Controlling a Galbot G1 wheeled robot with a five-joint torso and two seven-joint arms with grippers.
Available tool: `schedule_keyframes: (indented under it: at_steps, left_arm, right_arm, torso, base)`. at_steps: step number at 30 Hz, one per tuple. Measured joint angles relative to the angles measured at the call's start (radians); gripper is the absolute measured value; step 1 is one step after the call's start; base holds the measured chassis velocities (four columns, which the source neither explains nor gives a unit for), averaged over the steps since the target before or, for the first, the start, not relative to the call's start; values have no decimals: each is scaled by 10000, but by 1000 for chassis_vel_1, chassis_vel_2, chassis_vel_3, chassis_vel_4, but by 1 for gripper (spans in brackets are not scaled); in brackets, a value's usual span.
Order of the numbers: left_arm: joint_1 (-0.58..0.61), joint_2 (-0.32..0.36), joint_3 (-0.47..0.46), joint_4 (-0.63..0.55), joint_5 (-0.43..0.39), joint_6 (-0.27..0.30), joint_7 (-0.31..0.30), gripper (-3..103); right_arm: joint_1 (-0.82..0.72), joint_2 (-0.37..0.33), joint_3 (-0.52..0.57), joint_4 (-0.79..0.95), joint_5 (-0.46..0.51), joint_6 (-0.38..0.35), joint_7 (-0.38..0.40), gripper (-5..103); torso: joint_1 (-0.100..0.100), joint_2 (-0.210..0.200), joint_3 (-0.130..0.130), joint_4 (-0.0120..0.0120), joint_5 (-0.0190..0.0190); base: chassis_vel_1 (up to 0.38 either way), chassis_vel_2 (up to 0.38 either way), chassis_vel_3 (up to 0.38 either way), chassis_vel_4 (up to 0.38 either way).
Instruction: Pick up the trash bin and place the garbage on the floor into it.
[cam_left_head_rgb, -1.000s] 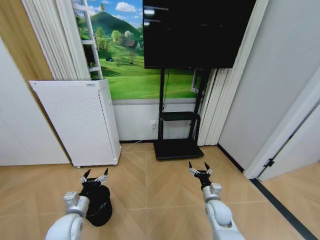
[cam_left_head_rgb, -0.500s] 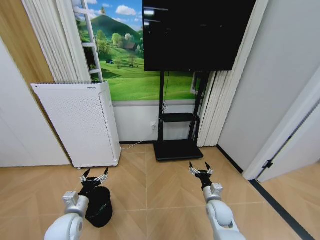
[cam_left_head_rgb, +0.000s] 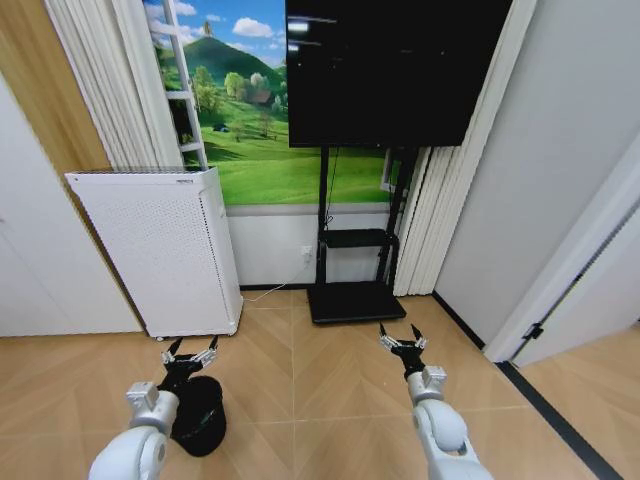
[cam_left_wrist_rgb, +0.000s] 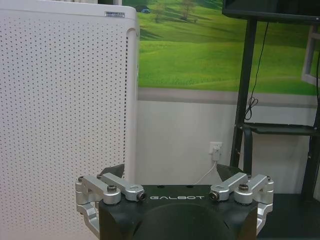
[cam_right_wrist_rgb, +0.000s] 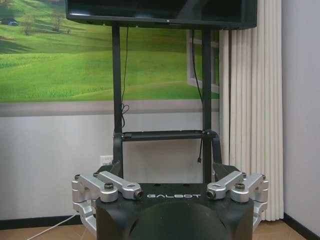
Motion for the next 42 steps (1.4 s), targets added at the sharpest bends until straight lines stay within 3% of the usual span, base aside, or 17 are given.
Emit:
schedule_keyframes:
  at_steps: [22, 28, 42]
  left_arm:
    - [6, 22, 61, -1, -66, -41, 57, 100]
    - [87, -17, 199, -6, -95, -173, -290, 100]
    - [137, -13, 161, -39, -93, -229, -436, 100]
  right_arm:
    - [-12, -7, 30, 42, 42, -26, -24, 100]
    - [-43, -2, 31, 64, 78, -102, -96, 100]
    - [-279, -11, 24, 189, 67, -289, -125, 100]
  torso:
    - [413, 970, 557, 0, 0]
    - [471, 1087, 611, 1, 0]
    - [463, 1054, 588, 1, 0]
  base:
    - [0, 0, 0, 0]
    - [0, 0, 0, 0]
    - [0, 0, 0, 0]
